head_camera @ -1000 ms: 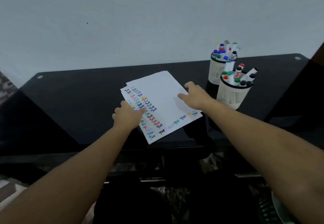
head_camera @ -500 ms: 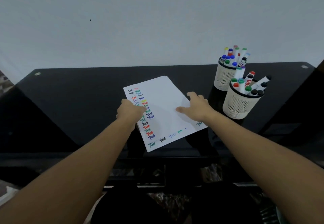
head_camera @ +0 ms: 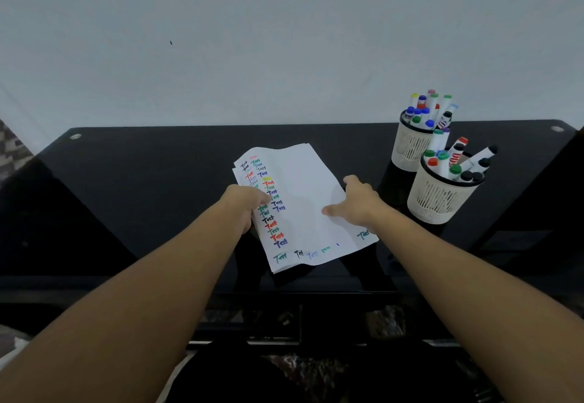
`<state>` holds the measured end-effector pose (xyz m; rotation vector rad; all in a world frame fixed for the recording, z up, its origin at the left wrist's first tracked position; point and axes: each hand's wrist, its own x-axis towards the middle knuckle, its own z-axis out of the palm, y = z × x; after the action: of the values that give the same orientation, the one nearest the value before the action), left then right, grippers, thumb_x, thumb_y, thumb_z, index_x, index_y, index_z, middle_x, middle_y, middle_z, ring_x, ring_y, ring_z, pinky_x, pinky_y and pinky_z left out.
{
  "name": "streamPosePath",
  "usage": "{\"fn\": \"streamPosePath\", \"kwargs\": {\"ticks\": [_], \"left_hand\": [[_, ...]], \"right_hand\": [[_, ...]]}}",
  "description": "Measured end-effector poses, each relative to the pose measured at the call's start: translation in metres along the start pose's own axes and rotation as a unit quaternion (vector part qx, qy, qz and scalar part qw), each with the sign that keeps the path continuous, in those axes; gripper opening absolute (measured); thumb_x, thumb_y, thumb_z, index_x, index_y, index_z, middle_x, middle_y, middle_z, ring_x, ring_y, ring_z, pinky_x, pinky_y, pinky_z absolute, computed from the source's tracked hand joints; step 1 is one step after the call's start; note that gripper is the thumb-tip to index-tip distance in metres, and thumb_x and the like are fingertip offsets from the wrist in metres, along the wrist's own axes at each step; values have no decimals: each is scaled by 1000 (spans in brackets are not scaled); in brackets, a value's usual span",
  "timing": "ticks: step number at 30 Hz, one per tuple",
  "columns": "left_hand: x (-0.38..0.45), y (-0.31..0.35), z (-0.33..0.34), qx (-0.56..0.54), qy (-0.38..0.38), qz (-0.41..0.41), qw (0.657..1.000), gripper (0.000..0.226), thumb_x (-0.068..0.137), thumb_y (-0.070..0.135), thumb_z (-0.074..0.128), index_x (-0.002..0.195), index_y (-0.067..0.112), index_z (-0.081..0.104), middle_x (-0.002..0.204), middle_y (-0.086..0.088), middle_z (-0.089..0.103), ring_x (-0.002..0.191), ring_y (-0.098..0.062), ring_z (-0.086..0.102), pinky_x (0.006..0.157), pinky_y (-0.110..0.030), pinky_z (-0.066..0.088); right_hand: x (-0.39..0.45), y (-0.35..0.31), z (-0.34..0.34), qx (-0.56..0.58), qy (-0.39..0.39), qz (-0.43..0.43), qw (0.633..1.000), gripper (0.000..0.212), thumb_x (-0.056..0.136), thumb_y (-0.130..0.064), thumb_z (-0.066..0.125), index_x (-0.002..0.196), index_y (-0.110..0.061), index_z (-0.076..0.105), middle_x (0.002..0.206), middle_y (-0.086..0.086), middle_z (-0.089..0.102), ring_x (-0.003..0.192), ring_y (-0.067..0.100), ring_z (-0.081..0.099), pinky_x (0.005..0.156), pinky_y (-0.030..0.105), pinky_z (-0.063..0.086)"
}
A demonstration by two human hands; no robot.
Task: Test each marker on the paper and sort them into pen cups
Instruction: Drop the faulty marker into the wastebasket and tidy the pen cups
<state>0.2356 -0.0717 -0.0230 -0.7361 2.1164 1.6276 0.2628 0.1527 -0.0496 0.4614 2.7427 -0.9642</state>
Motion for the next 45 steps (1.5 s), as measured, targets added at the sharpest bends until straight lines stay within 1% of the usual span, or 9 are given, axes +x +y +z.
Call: {"fn": "streamPosePath", "kwargs": {"ticks": [6, 10, 16, 21, 27, 33, 36, 41, 45], "left_hand": [[0, 5, 6, 1, -19, -11, 1000, 39, 89, 0, 73, 125, 4, 59, 109, -18, 71, 81, -33, 71, 55, -46, 54], [1, 8, 19, 14, 11, 26, 999, 46, 86, 6, 75, 127, 9, 55, 106, -16, 68, 87, -36, 71, 76, -52, 62], [0, 10, 16, -21, 34, 14, 999, 33, 92, 2, 68, 122, 8, 53, 95, -12, 67, 76, -28, 69, 68, -40, 60], [-6, 7, 21, -61, 17, -14, 998, 43, 91, 7, 73, 128, 6, 50, 103, -13, 69, 93, -29, 71, 93, -47, 57], [-6, 9, 12, -124, 19, -9, 992, 56, 82, 2, 81, 126, 5, 45, 102, -19, 70, 78, -35, 75, 69, -55, 62], [-10, -2, 7, -91, -5, 177, 980, 65, 93, 0, 68, 143, 27, 36, 113, -5, 68, 88, -25, 75, 65, -46, 62], [-16, 4, -5, -106, -54, 250, 961, 75, 95, 1, 67, 149, 39, 32, 115, 2, 72, 92, -19, 76, 68, -44, 63], [-19, 18, -20, -171, -128, 280, 936, 84, 92, -5, 66, 154, 39, 29, 119, -2, 73, 102, -27, 74, 83, -58, 59], [-16, 21, -30, -135, -124, 325, 928, 98, 95, -3, 65, 155, 53, 12, 124, 5, 71, 104, -21, 73, 74, -45, 63]], "right_hand": [[0, 1, 1, 26, 6, -4, 1000, 102, 85, -40, 83, 161, -18, 19, 156, 15, 32, 143, 35, 35, 110, 51, 44], [-1, 1, 1, 26, 8, 0, 1000, 101, 84, -40, 84, 159, -18, 20, 154, 15, 35, 140, 36, 38, 108, 52, 47], [-3, 0, -1, 27, 8, -5, 1000, 102, 84, -40, 84, 159, -18, 19, 154, 16, 34, 140, 36, 37, 107, 51, 46], [-4, 0, 1, 26, 5, -7, 1000, 104, 84, -40, 84, 161, -18, 17, 154, 17, 34, 142, 37, 36, 110, 52, 44], [-3, 4, 1, 41, 3, -14, 999, 106, 85, -40, 84, 162, -20, 14, 157, 16, 32, 144, 36, 33, 108, 50, 45], [-2, 5, 2, 72, 16, -37, 997, 103, 87, -48, 79, 163, -35, 11, 157, 15, 26, 145, 36, 28, 109, 50, 42], [3, 3, -5, 259, 13, -82, 962, 77, 93, -38, 76, 152, -54, 29, 158, 7, 31, 145, 28, 34, 110, 47, 42], [10, -8, -16, 407, -74, -166, 895, 42, 96, -14, 73, 128, -41, 70, 141, -10, 62, 117, -1, 64, 92, 19, 54], [16, -14, -17, 525, -115, -137, 832, 37, 96, -2, 69, 123, -26, 75, 125, 1, 74, 111, 23, 73, 94, 40, 59]]}}
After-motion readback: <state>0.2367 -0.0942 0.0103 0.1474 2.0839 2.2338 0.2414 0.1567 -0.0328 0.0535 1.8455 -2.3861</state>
